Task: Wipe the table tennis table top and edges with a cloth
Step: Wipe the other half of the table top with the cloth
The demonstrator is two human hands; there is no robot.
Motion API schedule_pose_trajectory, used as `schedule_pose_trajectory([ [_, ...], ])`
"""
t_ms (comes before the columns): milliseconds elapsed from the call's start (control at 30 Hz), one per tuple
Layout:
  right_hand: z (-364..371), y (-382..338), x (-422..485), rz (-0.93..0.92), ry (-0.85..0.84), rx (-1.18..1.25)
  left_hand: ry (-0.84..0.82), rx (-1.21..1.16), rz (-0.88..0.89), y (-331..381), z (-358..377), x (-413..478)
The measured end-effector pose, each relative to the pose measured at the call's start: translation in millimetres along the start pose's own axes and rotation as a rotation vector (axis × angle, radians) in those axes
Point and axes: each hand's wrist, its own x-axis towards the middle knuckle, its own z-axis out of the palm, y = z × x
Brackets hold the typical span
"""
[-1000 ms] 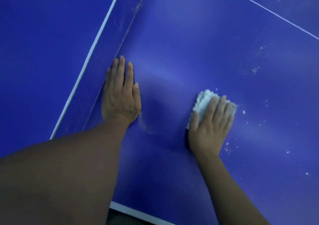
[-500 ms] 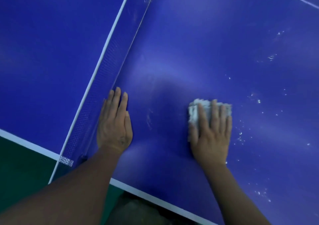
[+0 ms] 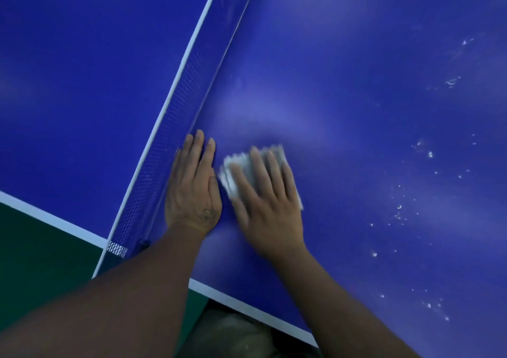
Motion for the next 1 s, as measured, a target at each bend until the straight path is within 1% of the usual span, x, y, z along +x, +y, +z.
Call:
schedule_pose_trajectory([
  [67,-12.9,28.4,-52.8,-0.015,-0.054,-0.036,-0.002,-0.005,-0.008,1.4,-0.3,-0.6],
  [100,-21.6,47.6,-71.3,0.022,-0.057,-0.078,-0.003,-0.013,-0.011,2.0,-0.4,-0.9],
  [167,-40.7,84.1,-86.8,0.174,-0.027,-0.182,-0.004,-0.022,-0.014,3.2,-0.3,-1.3],
  [267,-54.0,111.2,-68.8,0.468,0.015,-0.273,-0.002,-0.019,-0.016,4.8,0.1,-1.9],
  [367,-48.5,103.5,-20.5,0.644,0.087,-0.251,-0.001,-0.017,-0.018,5.9,-0.2,-2.3],
  [433,-37.2,79.9,9.3,0.65,0.106,-0.241,0.006,-0.021,-0.012,4.9,1.0,-2.9],
  [533,-12.5,20.1,10.9,0.479,0.138,-0.182,0.029,-0.022,0.008,3.2,1.7,-4.6],
  [567,-4.6,-0.3,-3.8,0.414,0.148,-0.157,0.037,-0.025,0.019,3.4,1.6,-4.9],
  [633,4.3,-27.8,-50.1,0.326,0.114,-0.126,0.047,-0.019,0.036,3.5,1.2,-5.6],
  [700,1.9,-23.7,-98.4,0.286,0.073,-0.127,0.052,-0.012,0.041,2.4,1.5,-6.6],
  [767,-10.4,6.3,-127.8,0.333,0.077,-0.17,0.04,-0.014,0.034,2.1,0.8,-6.9],
  [900,-45.2,88.5,-130.8,0.618,0.08,-0.265,0.02,-0.025,0.027,3.3,0.5,-6.3],
  [933,-50.8,99.3,-123.5,0.688,0.074,-0.255,0.022,-0.025,0.024,3.1,0.8,-6.4],
  [1000,-50.6,94.8,-106.8,0.771,0.067,-0.251,0.027,-0.02,0.031,1.7,1.2,-6.3],
])
